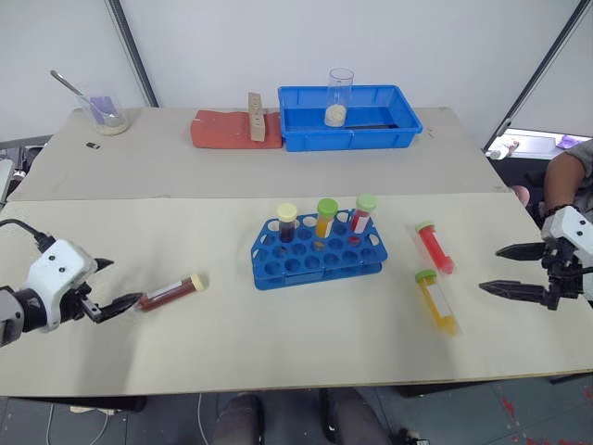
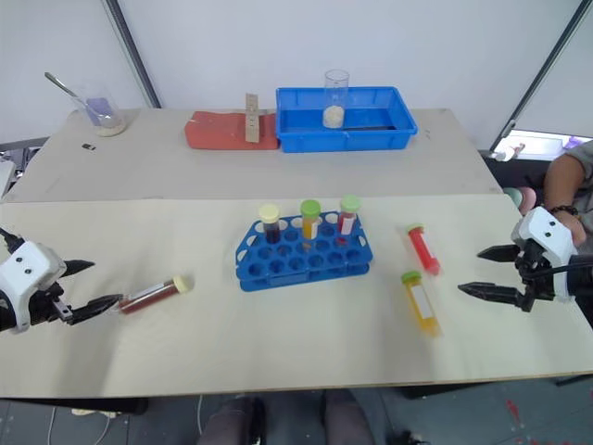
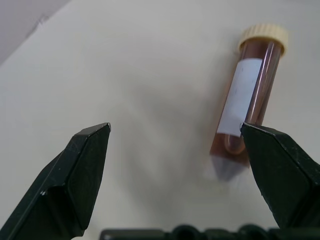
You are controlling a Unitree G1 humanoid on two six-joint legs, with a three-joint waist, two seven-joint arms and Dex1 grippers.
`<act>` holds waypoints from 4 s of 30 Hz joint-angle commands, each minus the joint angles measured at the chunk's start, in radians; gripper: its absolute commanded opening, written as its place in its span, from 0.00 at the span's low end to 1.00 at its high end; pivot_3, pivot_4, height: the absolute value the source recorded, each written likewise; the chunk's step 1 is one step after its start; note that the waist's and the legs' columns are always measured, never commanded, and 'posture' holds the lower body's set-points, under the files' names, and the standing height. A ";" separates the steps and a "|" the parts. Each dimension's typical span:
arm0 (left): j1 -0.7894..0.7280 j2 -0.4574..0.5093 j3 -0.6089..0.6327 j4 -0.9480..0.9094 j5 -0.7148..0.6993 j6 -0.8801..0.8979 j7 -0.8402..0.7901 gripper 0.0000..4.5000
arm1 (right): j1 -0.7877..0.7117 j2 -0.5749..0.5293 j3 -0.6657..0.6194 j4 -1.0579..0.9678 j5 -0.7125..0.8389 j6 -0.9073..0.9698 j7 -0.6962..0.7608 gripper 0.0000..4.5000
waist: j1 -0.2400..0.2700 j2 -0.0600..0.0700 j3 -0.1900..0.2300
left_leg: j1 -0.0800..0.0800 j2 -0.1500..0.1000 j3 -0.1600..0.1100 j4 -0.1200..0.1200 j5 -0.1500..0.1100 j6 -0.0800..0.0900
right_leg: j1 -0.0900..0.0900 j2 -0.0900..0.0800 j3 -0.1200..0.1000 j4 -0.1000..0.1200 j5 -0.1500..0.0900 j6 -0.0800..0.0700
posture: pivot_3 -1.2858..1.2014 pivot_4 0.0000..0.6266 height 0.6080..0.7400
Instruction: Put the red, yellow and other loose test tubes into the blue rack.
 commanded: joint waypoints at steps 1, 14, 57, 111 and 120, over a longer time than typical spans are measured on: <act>0.001 0.005 0.021 -0.001 -0.014 -0.028 -0.038 1.00 | 0.005 -0.015 -0.045 -0.021 0.008 -0.005 0.000 0.99 | -0.002 0.000 0.000 | 0.001 0.000 0.000 0.000 0.000 0.000 | 0.000 0.000 0.000 0.000 0.000 0.000 | 0.52 0.24 1.00; -0.097 -0.012 -0.076 -0.245 -0.180 0.078 -0.108 1.00 | -0.014 -0.028 -0.081 -0.104 0.053 0.065 -0.009 0.99 | 0.001 0.000 0.000 | 0.000 0.000 0.000 0.002 0.000 0.000 | 0.001 0.000 0.000 0.001 0.000 0.001 | 0.52 0.24 1.00; -0.438 -0.187 -0.515 -0.521 -0.294 0.153 -0.042 1.00 | -1.046 0.496 0.520 1.044 -0.541 0.296 -0.300 0.22 | -0.010 0.000 0.000 | -0.009 -0.003 -0.008 0.015 0.000 0.001 | 0.001 0.002 0.000 0.002 0.010 0.006 | 0.52 0.24 1.00; -0.401 -0.304 -0.451 -0.424 -0.338 0.163 0.039 1.00 | -0.023 0.929 0.162 -0.398 -0.184 -0.289 -0.813 0.22 | -0.003 0.001 0.001 | -0.008 -0.002 -0.010 0.016 0.000 0.000 | 0.002 0.003 -0.001 0.003 0.005 0.010 | 0.52 0.24 1.00; -0.403 -0.315 -0.446 -0.432 -0.356 0.179 0.060 1.00 | 0.009 0.938 0.179 -0.383 -0.184 -0.317 -0.854 0.22 | -0.003 0.001 0.001 | -0.008 -0.002 -0.011 0.016 0.000 0.000 | 0.002 0.003 -0.002 0.003 0.005 0.010 | 0.52 0.24 1.00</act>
